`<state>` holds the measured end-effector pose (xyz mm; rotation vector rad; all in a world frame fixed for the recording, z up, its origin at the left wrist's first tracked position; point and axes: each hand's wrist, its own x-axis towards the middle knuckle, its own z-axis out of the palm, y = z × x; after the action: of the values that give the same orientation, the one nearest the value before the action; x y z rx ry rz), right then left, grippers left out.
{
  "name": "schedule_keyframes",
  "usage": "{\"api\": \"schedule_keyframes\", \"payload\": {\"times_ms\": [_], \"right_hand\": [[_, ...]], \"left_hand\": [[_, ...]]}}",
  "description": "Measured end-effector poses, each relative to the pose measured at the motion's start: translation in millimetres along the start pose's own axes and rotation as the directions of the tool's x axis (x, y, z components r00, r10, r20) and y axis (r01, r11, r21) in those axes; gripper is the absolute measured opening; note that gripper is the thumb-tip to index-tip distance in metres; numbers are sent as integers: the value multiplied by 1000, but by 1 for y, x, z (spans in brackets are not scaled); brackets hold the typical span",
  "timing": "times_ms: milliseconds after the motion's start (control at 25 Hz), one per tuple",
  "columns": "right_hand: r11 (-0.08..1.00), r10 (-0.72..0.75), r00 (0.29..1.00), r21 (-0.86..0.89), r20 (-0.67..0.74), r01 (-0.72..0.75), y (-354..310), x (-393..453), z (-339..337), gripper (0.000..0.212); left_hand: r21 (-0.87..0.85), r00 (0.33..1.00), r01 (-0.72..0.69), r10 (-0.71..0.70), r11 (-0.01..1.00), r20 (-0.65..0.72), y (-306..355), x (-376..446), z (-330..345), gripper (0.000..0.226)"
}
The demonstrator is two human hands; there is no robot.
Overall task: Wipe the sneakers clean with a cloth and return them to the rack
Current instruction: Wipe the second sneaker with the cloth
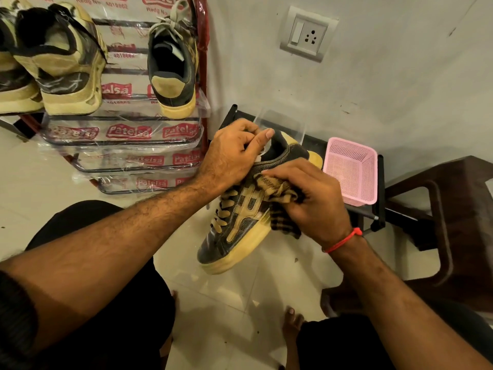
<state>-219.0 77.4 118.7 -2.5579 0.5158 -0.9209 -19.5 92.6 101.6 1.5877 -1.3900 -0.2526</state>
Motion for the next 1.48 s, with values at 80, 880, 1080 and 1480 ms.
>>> {"api": "schedule_keyframes", "payload": {"times_ms": [80, 880, 1080, 1480], "right_hand": [[996, 59, 993, -65, -100, -65, 6, 0, -3, 26], [692, 566, 774, 674, -284, -259, 17, 5, -23, 22], [809, 439, 865, 526, -243, -262, 13, 7, -16, 24], [937, 208, 977, -279, -41, -211, 11, -1, -1, 55]], "left_hand": [[-30, 999, -25, 23, 999, -40, 0, 1, 2, 52], [-449, 808, 391, -67, 804, 585, 22, -16, -1, 109], [-525, 875, 378, -109, 762, 471, 12, -17, -3, 95], [-476, 876, 475, -342, 740, 341, 6, -11, 6, 64]]}}
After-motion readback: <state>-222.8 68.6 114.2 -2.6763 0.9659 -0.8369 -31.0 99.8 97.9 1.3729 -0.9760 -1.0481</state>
